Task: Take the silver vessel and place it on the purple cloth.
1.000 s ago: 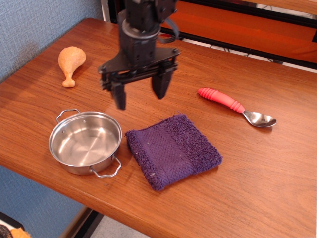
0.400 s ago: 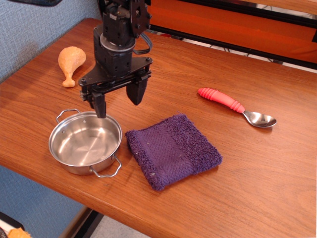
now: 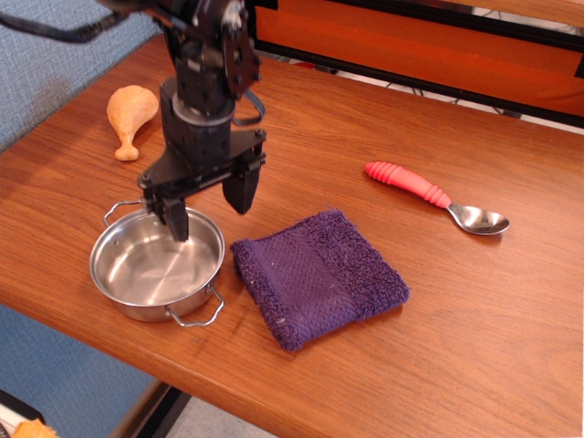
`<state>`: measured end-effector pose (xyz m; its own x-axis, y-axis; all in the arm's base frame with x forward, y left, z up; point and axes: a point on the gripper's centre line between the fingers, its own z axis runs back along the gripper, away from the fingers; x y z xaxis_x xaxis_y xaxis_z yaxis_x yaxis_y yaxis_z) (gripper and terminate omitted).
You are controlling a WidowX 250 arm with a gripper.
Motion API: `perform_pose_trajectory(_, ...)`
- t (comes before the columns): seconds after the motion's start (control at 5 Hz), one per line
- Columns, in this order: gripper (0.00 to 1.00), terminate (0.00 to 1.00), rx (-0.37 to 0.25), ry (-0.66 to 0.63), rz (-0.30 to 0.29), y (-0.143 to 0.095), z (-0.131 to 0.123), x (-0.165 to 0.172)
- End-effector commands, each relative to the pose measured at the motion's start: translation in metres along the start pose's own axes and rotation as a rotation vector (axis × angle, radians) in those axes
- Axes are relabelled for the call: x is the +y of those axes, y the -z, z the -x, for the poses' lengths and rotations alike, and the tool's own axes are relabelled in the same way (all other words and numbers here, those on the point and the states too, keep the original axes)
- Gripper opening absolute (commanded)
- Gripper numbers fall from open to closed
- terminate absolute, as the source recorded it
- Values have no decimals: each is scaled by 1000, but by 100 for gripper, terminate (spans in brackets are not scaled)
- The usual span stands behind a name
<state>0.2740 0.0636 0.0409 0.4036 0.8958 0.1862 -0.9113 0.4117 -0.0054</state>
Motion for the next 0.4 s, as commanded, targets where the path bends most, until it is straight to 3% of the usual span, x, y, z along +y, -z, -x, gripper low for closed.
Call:
perform_pose_trajectory(0.0, 100, 0, 17, -63, 37, 11, 4, 6)
perform_pose_trajectory(0.2, 100, 0, 23, -126, 105, 13, 6, 10)
